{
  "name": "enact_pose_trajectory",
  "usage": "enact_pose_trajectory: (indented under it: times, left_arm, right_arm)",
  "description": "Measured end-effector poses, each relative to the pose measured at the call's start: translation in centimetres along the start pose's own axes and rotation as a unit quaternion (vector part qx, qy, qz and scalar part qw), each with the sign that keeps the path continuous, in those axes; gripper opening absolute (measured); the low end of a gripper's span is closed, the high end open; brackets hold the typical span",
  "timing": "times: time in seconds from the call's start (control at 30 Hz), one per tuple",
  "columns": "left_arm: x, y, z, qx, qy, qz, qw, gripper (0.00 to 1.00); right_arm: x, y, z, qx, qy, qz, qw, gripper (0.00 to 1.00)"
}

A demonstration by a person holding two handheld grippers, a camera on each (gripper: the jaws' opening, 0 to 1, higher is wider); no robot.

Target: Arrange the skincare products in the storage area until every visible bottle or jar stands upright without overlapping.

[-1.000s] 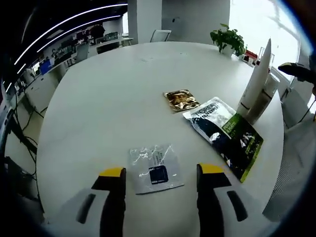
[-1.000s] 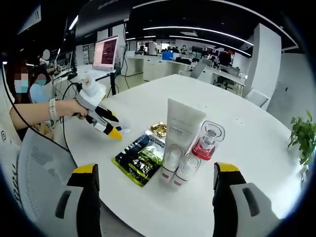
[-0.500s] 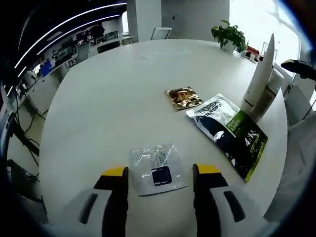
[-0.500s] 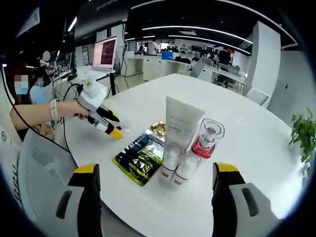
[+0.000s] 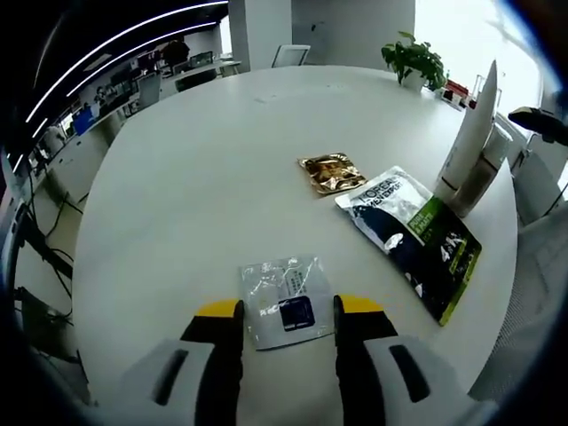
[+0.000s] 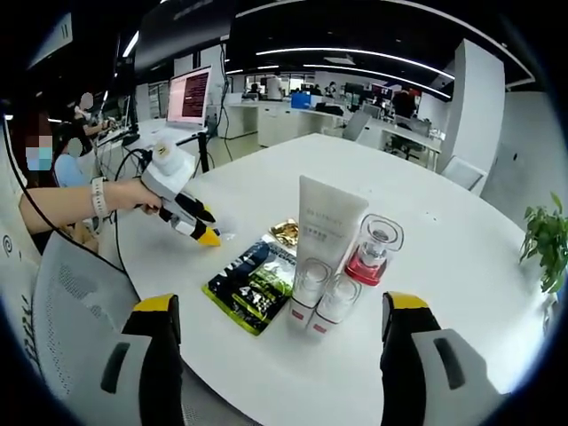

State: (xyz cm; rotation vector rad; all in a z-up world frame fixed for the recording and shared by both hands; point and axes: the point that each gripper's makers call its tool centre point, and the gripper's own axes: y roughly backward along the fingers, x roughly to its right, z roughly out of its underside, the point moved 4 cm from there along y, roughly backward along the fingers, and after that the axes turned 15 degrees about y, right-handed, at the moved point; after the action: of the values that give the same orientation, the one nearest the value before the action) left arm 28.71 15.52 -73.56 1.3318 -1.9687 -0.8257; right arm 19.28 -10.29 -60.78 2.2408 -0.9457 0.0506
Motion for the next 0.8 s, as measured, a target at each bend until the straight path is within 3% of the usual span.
enact_pose_trajectory:
  times: [0.8]
  left_arm:
    - [0.9, 1.3, 0.1, -0.024, -0.059, 0.034, 0.9974, 0.36]
  right_arm:
    - [0.0, 0.0, -0.1, 0.001, 0.004, -0.001, 1.0000, 0.94]
